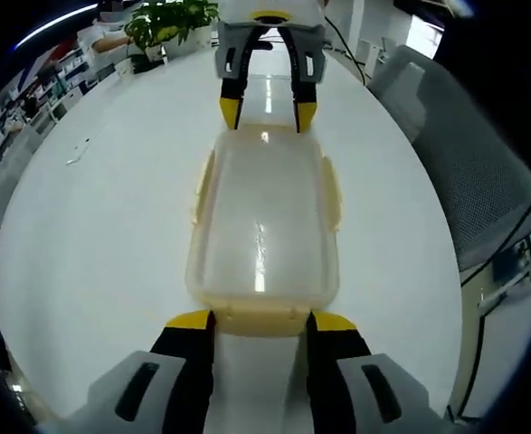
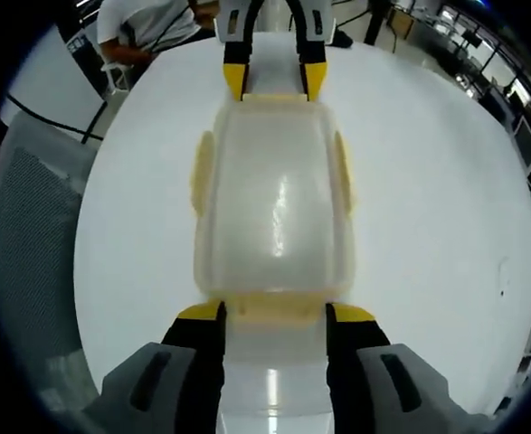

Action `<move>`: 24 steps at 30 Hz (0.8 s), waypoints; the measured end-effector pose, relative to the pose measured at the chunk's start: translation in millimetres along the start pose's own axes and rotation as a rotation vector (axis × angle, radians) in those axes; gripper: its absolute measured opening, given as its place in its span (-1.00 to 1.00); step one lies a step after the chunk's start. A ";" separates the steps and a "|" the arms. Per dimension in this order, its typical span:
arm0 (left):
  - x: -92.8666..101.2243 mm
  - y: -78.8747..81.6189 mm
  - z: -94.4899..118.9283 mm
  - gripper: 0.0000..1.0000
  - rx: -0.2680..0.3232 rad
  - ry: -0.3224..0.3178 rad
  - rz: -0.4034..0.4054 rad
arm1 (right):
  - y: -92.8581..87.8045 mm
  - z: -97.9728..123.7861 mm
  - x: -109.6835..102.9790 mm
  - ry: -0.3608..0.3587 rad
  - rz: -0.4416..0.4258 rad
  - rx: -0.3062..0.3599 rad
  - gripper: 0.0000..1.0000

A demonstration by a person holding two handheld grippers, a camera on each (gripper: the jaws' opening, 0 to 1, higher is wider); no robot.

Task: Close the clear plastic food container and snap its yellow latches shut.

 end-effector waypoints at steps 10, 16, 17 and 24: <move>1.6 0.6 0.3 -0.34 -0.004 0.013 0.008 | 0.6 -0.1 0.1 -0.002 -0.001 -0.002 -0.26; 3.3 0.9 0.4 -0.35 -0.009 0.013 0.019 | 1.4 -0.1 -0.4 0.001 -0.004 -0.002 -0.28; 3.5 0.8 0.5 -0.35 -0.010 0.013 0.019 | 1.7 -0.2 -0.7 0.002 -0.006 -0.001 -0.28; 6.5 0.9 2.0 -0.36 -0.017 0.001 0.020 | 2.6 0.4 -4.7 0.020 -0.012 0.007 -0.30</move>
Point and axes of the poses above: the point that each gripper's makers call its tool centre point, and the gripper's own axes: z roughly backward along the fingers, x roughly to its right, y roughly out of its top, the point moved 6 cm from there along z, roughly backward along the fingers, and after that the axes turned 2 degrees about y, right-handed, at the moved point
